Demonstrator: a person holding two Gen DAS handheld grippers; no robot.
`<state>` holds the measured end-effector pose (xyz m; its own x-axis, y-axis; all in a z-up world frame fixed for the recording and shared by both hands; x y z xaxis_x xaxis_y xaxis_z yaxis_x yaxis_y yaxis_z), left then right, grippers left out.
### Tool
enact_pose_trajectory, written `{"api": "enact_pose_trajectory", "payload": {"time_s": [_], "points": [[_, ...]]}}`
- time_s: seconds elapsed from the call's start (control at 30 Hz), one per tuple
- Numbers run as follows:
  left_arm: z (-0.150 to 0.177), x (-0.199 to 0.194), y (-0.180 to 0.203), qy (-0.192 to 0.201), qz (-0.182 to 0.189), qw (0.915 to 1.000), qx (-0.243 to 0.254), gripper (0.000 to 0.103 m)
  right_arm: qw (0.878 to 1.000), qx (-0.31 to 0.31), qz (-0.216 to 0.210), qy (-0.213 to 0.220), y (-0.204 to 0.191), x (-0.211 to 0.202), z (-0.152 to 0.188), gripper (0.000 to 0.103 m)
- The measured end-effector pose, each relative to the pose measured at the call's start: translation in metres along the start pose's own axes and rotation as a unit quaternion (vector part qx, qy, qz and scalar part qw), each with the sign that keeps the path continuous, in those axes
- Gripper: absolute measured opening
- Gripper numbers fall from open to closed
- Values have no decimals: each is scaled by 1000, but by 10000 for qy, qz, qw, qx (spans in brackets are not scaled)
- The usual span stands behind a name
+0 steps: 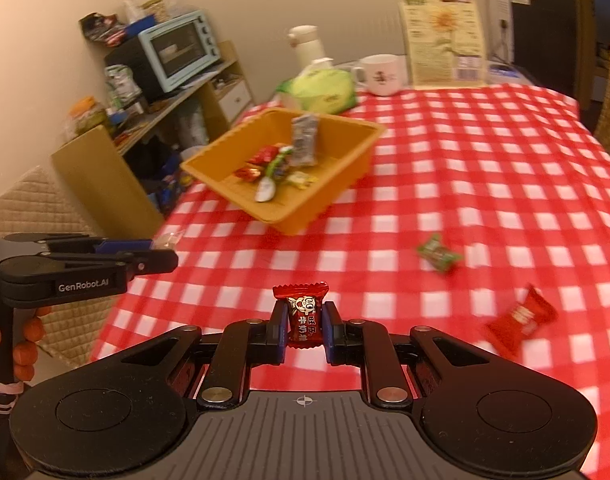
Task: Organize snacks
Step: 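Carry both held candies toward the orange tray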
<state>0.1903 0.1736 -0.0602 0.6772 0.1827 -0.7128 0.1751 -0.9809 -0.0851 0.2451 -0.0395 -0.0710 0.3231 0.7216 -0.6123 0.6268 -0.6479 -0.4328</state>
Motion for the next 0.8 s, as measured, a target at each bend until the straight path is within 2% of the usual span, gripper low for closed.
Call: {"api": "enact_pose_trajectory", "payload": {"time_s": [0.4, 0.8], "points": [[-28, 15, -48, 209, -138, 9997, -32, 30, 9996, -157, -220, 74, -28, 54, -44, 18], [-81, 56, -52, 470, -6, 9985, 293, 30, 9988, -133, 94, 451, -18, 87, -104, 18]]}}
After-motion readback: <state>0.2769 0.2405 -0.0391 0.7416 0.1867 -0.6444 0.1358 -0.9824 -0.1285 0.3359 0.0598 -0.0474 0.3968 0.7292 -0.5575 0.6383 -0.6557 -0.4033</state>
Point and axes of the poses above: each gripper's, at about its wrist camera, not at the fingertips, and x roughly the way its jaws point, y to its right, z to its underside, the point moved 3 cm from there along x, roughly the way its jaws point, and after that the axes turned 10 degrees about -z, right-handed, at the moved point
